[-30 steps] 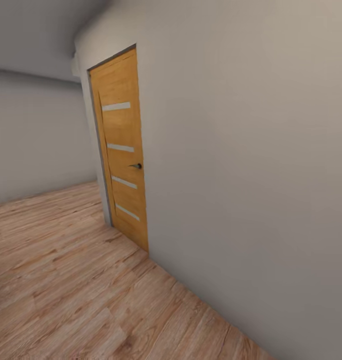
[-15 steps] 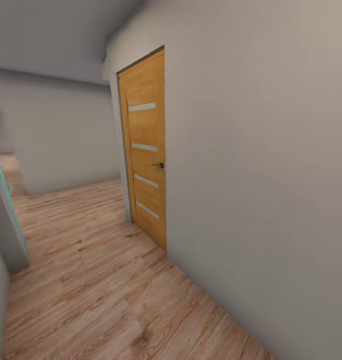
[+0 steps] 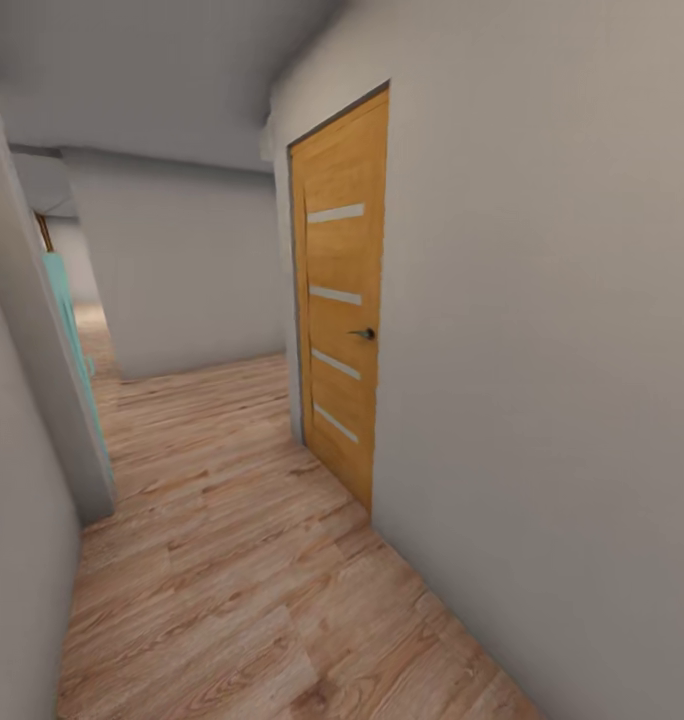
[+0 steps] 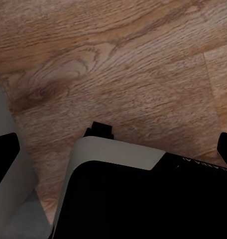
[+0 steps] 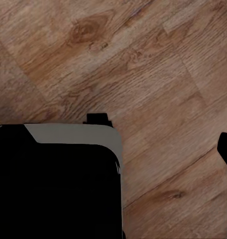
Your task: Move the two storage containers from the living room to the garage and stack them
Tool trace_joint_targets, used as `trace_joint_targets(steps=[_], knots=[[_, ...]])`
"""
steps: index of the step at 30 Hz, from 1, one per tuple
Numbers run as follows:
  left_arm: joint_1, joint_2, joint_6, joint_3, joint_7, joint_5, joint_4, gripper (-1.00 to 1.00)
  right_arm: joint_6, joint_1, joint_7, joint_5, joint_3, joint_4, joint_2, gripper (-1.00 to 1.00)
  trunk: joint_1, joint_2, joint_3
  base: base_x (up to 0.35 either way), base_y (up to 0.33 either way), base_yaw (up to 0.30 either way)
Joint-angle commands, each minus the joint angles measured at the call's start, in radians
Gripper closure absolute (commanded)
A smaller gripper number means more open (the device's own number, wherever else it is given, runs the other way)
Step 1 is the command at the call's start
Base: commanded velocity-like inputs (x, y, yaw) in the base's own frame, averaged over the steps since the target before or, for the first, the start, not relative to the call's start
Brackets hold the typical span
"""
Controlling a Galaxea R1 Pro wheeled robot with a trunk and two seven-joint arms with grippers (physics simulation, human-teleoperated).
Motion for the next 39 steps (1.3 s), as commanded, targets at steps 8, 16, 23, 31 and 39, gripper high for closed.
trace_joint_targets(steps=[8,16,23,31,39], knots=[[-0.001,0.0,-0.002,-0.009,0.003,0.008,0.0,-1.0,-0.005,-0.001,-0.002,-0.009,0.009,0.002,0.0,-1.0,0.001,-0.001,-0.001,0.311,0.0,0.29],[-0.001,0.001,-0.002,-0.009,0.003,0.008,0.0,-1.0,-0.005,-0.001,-0.002,-0.009,0.009,0.003,0.0,-1.0,0.001,-0.001,-0.001,0.311,0.0,0.29],[-0.001,0.0,-0.002,-0.009,0.003,0.008,0.0,-1.0,-0.005,-0.001,-0.002,-0.009,0.01,0.002,0.0,-1.0,0.001,-0.001,-0.001,0.312,0.0,0.266],[-0.001,0.0,-0.002,-0.009,0.004,0.009,0.0,-1.0,-0.005,-0.001,0.004,-0.007,0.011,0.003,-0.001,-1.0,0.001,-0.001,-0.001,0.312,0.0,0.042],[-0.001,0.001,-0.002,-0.009,0.004,0.01,0.001,-1.0,-0.003,-0.001,0.003,-0.006,0.013,0.002,-0.002,-1.0,0.001,-0.001,-0.001,0.314,0.0,0.001]])
